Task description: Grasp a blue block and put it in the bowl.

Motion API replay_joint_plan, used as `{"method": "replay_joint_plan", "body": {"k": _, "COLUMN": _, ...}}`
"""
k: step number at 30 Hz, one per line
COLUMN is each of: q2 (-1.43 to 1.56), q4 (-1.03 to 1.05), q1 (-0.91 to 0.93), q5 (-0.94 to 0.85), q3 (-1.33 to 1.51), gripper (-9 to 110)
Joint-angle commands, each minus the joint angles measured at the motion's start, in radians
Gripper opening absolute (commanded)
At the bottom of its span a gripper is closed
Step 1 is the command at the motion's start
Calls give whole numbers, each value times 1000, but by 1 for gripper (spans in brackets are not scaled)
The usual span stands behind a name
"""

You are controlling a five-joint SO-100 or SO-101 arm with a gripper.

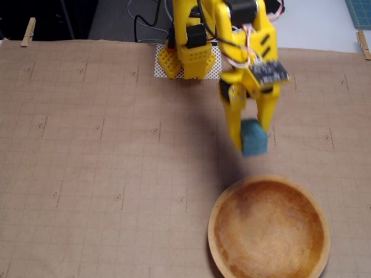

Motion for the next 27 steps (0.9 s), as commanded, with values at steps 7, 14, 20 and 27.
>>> {"method": "replay_joint_plan", "body": {"k": 7, "q2": -120, "q4": -121, "q1": -6, "q5": -12, "q3": -189, "gripper": 0}}
{"method": "replay_joint_plan", "body": {"k": 14, "q2": -267, "q4": -172, "q1": -9, "q5": -12, "q3": -299, "gripper": 0}}
{"method": "replay_joint_plan", "body": {"k": 20, "q2": -394, "q4": -227, "q1": -9, "q5": -12, "q3": -377, "gripper": 0}}
{"method": "replay_joint_plan", "body": {"k": 27, "q2": -540, "q4": -299, "q1": -9, "q5": -12, "q3": -440, "gripper": 0}}
